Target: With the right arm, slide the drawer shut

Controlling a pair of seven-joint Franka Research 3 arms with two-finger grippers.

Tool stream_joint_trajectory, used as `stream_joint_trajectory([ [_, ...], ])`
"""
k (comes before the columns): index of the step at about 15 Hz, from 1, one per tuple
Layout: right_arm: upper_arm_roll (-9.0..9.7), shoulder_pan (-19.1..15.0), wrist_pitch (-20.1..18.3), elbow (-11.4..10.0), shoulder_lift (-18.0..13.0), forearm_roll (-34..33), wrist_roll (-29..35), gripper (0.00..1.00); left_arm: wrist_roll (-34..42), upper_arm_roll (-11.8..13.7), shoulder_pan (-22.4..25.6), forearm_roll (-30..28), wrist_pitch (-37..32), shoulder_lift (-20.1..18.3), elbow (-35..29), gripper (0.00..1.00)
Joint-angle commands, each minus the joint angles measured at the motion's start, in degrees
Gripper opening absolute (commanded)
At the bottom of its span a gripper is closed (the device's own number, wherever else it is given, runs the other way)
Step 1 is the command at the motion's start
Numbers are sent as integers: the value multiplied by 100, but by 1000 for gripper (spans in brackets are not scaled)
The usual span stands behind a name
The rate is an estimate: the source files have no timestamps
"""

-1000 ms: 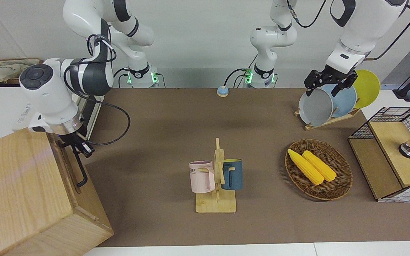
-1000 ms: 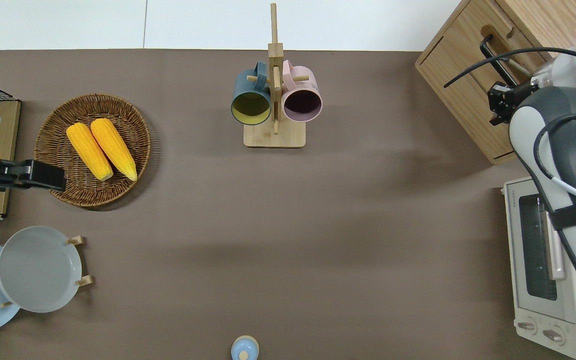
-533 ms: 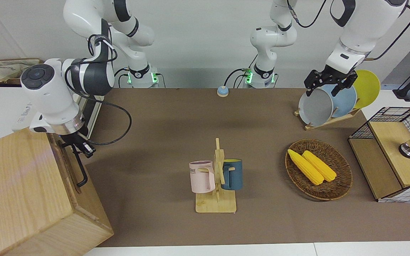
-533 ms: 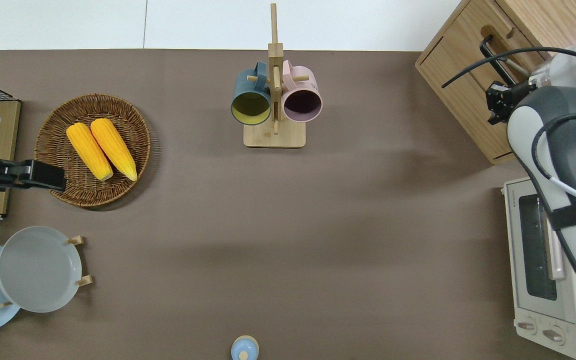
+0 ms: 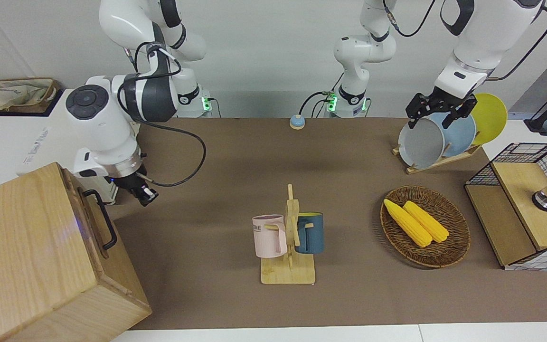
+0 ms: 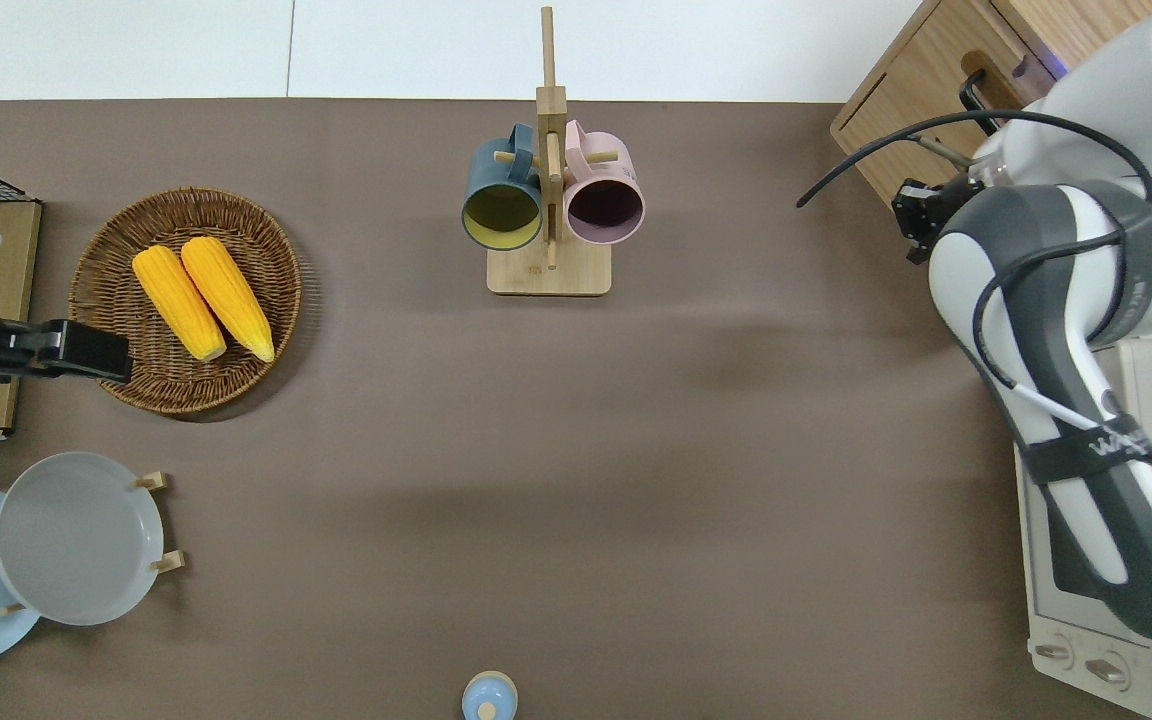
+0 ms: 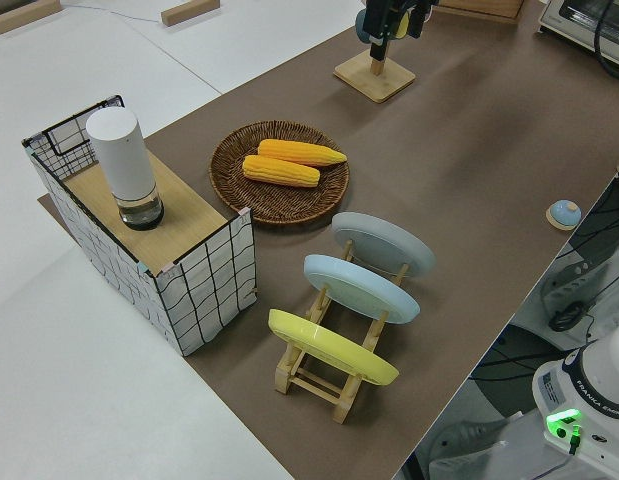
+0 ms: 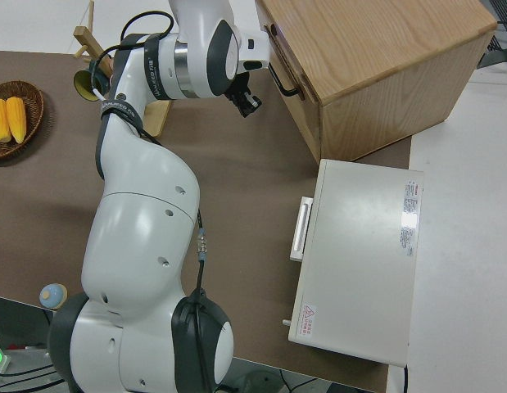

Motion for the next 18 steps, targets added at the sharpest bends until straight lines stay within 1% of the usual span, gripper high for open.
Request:
stream_joint_trajectory([
  [1, -30, 287, -387, 21, -256, 88, -357, 0, 57, -40, 31, 98, -113, 65, 149, 993],
  [3, -82, 498, -624, 3, -396, 105, -506, 0, 57, -40, 31, 98, -113, 65, 149, 993],
  [4, -108, 551, -729, -14, -493, 114, -629, 0, 57, -40, 31, 98, -113, 65, 140, 993],
  [6, -126, 578, -774, -163, -747, 132, -1015, 0, 57, -40, 31, 98, -113, 65, 149, 993],
  [7, -170, 578, -774, -268, -905, 184, -1286, 0, 57, -40, 31, 98, -113, 65, 140, 993],
  [10, -389, 586, -914, -462, -1205, 552, -1920, 0, 57, -40, 31, 98, -113, 65, 149, 993],
  [11, -433, 569, -924, -550, -1319, 588, -2052, 0, 57, -40, 31, 98, -113, 65, 140, 993],
  [14, -434, 481, -915, -927, -1705, 580, -2623, 0, 57, -40, 31, 98, -113, 65, 149, 993],
  [15, -443, 438, -915, -1007, -1811, 580, -2825, 0, 57, -40, 31, 98, -113, 65, 149, 993],
  [18, -381, 288, -915, -1253, -2101, 554, -3265, 0, 57, -40, 31, 98, -113, 65, 140, 993],
])
